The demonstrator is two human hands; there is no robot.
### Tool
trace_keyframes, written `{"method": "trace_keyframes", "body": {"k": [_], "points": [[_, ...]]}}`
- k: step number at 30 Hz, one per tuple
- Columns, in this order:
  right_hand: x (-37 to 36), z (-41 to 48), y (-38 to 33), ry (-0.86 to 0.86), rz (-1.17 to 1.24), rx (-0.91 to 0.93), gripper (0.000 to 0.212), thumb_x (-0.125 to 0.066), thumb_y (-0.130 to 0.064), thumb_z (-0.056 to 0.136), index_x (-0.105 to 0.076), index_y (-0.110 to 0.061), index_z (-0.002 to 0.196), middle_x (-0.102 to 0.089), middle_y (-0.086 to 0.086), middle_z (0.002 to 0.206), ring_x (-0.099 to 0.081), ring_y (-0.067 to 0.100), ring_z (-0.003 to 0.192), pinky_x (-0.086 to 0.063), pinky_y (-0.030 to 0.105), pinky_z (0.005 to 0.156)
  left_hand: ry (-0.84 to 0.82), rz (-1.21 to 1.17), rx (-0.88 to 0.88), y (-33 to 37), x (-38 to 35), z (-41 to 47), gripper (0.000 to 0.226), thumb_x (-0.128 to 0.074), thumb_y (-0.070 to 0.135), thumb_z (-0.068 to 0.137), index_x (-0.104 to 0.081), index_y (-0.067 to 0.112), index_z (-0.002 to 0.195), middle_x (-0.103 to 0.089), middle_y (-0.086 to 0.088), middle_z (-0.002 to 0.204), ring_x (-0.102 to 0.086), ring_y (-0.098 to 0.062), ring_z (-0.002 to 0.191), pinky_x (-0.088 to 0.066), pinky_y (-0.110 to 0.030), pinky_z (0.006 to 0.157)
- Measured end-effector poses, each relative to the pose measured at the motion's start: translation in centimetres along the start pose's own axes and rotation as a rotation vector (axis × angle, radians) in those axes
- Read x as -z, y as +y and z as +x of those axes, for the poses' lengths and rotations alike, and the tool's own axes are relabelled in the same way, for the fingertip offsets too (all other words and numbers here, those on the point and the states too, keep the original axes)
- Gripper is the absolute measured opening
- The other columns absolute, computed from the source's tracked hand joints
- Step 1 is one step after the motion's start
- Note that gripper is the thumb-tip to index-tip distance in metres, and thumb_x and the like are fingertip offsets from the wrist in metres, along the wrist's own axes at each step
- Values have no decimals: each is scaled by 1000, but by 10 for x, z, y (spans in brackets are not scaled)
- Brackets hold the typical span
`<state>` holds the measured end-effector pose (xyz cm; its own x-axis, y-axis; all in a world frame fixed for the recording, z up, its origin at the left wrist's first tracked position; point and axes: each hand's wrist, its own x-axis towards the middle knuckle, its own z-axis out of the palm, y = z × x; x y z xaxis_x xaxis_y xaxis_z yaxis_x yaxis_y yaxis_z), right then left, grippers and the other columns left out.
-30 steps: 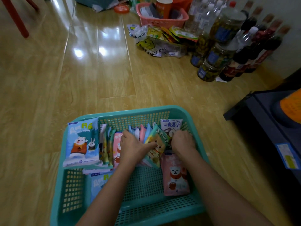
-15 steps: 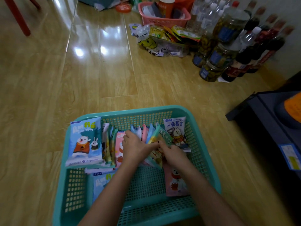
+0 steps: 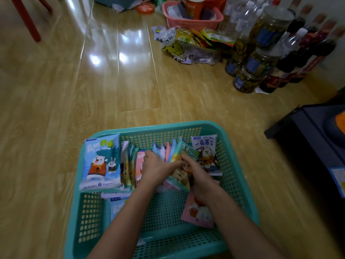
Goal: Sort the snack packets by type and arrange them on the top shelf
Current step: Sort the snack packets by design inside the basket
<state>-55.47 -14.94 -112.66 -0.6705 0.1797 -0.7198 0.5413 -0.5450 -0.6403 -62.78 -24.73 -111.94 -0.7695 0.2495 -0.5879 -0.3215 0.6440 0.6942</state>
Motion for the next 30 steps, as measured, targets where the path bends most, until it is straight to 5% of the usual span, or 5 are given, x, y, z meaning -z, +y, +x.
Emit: {"method": "trace_keyframes", "body": {"k": [8, 18, 22, 25, 30], "points": [[-1, 4, 0, -26, -3, -10, 45, -56, -44, 83, -68, -11, 112, -70, 15, 109, -66, 29, 104, -50, 43, 95, -59, -176, 28, 3, 7, -12, 116, -71, 60, 26, -27, 19, 124, -54, -10, 114, -62, -30, 99, -55, -47, 84], [-15, 5, 2, -108, 48, 12, 49, -63, -42, 79, -64, -12, 118, -69, 16, 112, -64, 32, 107, -47, 45, 99, -79, -390, -34, -5, 23, -24, 97, -77, 48, 38, -39, 15, 122, -63, -5, 107, -67, -19, 91, -57, -40, 81], [-38, 7, -4, 50, -104, 61, 85, -79, -52, 56, -51, -16, 127, -67, 8, 115, -67, 26, 100, -52, 42, 93, -140, -454, -54, -11, 39, -30, 95, -71, 52, 65, -29, 18, 143, -45, 7, 136, -49, -19, 125, -42, -37, 102], [-53, 3, -4, 111, -299, 160, 73, -72, -49, 71, -41, -20, 130, -59, -1, 122, -60, 17, 106, -47, 33, 90, -151, -436, -47, -19, 47, -32, 104, -59, 71, 54, -29, 29, 145, -36, 7, 149, -39, -18, 134, -31, -46, 111], [-72, 2, 5, 176, -439, 280, 53, -68, -41, 78, -52, -18, 122, -64, 2, 115, -62, 20, 105, -48, 38, 94, -47, -361, -158, -29, 53, -42, 62, -52, 40, 80, -38, 26, 138, -55, 6, 132, -54, -12, 119, -44, -33, 102]]}}
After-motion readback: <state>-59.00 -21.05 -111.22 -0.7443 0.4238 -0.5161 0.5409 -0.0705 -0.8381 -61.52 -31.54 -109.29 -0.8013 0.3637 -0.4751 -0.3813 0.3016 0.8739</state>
